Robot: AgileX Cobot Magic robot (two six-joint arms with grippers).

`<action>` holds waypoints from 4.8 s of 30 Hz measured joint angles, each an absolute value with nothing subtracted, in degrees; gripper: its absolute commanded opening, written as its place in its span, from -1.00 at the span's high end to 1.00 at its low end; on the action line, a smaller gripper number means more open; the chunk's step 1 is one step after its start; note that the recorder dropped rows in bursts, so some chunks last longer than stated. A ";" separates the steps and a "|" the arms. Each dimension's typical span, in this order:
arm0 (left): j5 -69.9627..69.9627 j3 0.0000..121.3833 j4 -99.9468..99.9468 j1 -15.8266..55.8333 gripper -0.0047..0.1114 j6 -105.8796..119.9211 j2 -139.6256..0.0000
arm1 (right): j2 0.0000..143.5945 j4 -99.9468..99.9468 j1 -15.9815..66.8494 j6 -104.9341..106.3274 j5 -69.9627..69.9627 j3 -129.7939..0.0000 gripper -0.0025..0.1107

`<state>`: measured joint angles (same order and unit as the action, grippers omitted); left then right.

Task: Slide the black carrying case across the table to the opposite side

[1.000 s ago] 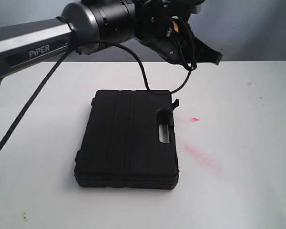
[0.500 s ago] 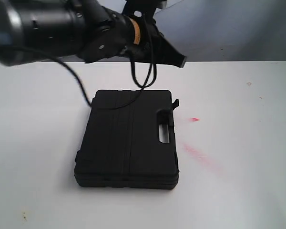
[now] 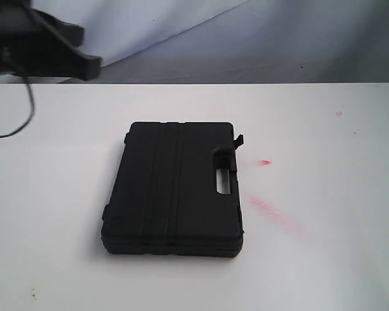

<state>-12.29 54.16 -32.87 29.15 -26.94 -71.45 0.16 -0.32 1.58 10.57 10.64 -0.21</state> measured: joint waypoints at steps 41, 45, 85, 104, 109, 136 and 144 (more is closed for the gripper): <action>-0.49 7.88 -34.97 -0.62 0.91 -34.92 -13.07 | 0.16 -0.32 1.58 10.57 10.64 -0.21 0.96; -0.55 7.31 -34.97 -0.62 0.91 -34.26 -12.30 | 0.16 -0.32 1.58 10.57 10.64 -0.21 0.96; -10.33 0.28 -29.43 -0.62 0.92 -29.72 -0.24 | 0.16 -0.32 1.58 10.57 10.64 -0.21 0.96; -8.77 0.28 0.95 -0.62 0.92 0.34 -0.24 | 0.16 -0.32 1.58 10.57 10.64 -0.21 0.96; -9.76 0.28 5.68 -0.62 0.92 5.39 -0.24 | 0.16 -0.32 1.58 10.57 10.64 -0.21 0.96; -13.75 0.28 12.22 -0.62 0.92 6.02 -0.24 | 0.16 -0.32 1.58 10.57 10.64 -0.21 0.96; -13.75 0.28 12.22 -0.62 0.92 6.14 -0.24 | 0.16 -0.32 1.58 10.57 10.64 -0.21 0.96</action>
